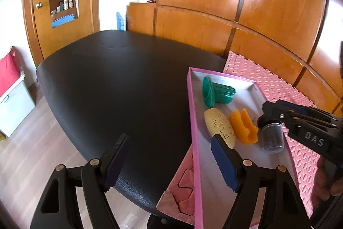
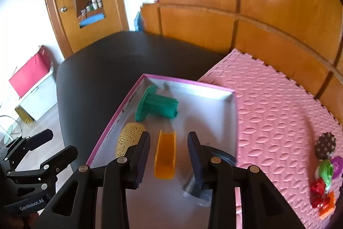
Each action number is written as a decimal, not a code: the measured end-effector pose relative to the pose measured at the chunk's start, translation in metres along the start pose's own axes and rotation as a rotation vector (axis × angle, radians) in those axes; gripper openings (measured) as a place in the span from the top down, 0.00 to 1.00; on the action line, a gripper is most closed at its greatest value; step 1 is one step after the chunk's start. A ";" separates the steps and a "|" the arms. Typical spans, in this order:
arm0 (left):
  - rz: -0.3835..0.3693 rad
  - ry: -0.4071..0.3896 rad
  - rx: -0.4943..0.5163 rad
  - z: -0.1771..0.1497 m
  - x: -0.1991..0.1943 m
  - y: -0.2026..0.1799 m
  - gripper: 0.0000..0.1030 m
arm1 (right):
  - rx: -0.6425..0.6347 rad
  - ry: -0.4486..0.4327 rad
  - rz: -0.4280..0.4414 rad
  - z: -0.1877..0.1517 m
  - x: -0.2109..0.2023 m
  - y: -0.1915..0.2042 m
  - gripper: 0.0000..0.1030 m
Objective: Organize rigid objects
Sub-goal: 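Carry the orange clip into the tray and release it with the right gripper, then move both open tools from the tray back to the toy cluster, then grasp the red tube with the left gripper, then lift the red tube with left gripper while right gripper grasps the orange holed block, then carry the red tube into the tray and release it with the left gripper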
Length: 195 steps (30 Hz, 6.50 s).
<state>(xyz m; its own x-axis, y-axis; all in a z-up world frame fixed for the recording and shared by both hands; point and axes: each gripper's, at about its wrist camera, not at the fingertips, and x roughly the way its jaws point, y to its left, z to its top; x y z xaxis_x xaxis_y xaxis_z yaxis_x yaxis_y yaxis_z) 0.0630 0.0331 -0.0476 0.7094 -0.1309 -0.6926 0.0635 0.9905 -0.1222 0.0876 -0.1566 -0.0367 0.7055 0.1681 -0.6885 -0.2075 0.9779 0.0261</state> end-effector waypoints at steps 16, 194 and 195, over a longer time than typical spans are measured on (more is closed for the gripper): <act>-0.032 -0.032 0.083 0.001 -0.019 -0.030 0.25 | 0.158 -0.131 -0.149 -0.025 -0.071 -0.075 0.64; -0.532 0.133 0.644 -0.097 0.022 -0.315 0.75 | 0.421 0.160 -0.541 -0.151 -0.064 -0.295 0.81; -0.534 0.119 0.642 -0.094 0.016 -0.314 0.75 | 0.409 0.161 -0.550 -0.151 -0.063 -0.293 0.81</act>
<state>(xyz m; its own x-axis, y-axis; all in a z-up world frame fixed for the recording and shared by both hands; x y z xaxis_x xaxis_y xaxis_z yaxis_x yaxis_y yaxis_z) -0.0118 -0.2838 -0.0872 0.3945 -0.5563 -0.7313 0.7818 0.6215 -0.0511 0.0022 -0.4726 -0.1103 0.5196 -0.3539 -0.7776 0.4444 0.8893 -0.1078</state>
